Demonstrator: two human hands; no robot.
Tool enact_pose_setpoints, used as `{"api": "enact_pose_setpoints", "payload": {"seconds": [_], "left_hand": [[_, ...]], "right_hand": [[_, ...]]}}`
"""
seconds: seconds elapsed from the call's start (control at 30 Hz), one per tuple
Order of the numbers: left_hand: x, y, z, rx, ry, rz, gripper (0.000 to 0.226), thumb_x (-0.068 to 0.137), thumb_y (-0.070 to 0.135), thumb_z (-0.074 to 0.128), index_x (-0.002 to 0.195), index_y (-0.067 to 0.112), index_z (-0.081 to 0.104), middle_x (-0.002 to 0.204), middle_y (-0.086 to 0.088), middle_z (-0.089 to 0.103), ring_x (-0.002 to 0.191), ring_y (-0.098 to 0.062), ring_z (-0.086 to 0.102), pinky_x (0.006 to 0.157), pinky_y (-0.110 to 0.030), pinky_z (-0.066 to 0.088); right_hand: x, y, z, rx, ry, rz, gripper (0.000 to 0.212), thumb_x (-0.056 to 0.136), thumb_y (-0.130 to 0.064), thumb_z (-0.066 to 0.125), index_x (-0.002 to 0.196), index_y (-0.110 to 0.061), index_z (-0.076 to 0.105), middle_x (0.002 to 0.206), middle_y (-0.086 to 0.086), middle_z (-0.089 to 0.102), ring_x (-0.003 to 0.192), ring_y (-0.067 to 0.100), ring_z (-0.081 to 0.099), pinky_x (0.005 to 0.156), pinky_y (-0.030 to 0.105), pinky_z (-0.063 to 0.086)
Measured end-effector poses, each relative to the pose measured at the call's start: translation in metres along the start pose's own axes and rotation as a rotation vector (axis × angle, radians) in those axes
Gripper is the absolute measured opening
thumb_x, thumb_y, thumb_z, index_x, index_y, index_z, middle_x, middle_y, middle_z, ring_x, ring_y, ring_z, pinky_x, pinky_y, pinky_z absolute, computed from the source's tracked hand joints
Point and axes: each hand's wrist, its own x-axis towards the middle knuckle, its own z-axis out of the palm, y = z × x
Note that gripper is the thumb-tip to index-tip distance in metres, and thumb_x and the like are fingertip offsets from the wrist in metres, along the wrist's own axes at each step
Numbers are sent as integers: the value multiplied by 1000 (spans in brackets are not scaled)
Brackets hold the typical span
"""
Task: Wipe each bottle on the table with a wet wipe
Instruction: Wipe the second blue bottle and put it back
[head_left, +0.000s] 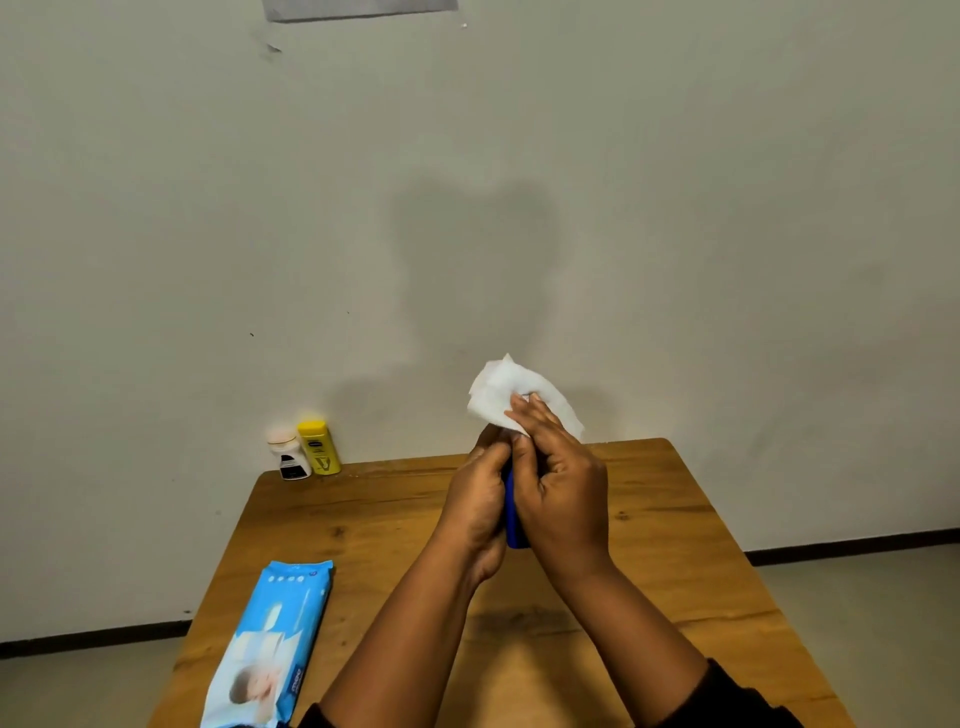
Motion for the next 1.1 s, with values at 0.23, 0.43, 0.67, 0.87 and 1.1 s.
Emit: {"api": "enact_pose_setpoints", "payload": {"seconds": [0.23,0.43,0.67,0.87,1.1], "left_hand": [[-1,11,-16,-109,94,51,29,99,24,52,123,15,66,115,-12,73,104,-28,71,87,-40,59],[7,16,-31,-202,178,74,27,98,21,56,123,18,65,112,-14,73,99,-32,70,88,-46,57],[21,16,-65,-186,263,131,36,94,29,61,127,14,58,114,-12,72,95,-26,70,77,-40,58],[21,9,-66,20,186,216,26,98,29,54,124,29,53,112,-2,70,90,-17,70,70,-32,60],[24,-10,-64,124,75,280,29,98,30,52,125,41,51,124,2,65,107,-20,66,80,-39,59]], "right_hand": [[-12,-6,4,106,-31,145,31,94,-16,57,124,-19,63,122,-9,66,111,-1,61,91,26,54],[-21,-17,20,41,-65,186,35,90,-9,62,124,-20,62,125,-12,63,114,-2,59,92,19,52],[-46,-5,37,277,3,720,19,87,-21,67,105,-18,67,110,4,71,96,14,68,70,23,58],[-40,6,53,952,269,1399,32,90,-15,61,118,-4,51,108,23,66,93,39,66,87,55,53],[-55,15,55,1002,316,1467,34,92,-4,52,125,2,48,110,28,66,94,41,65,90,58,49]]}}
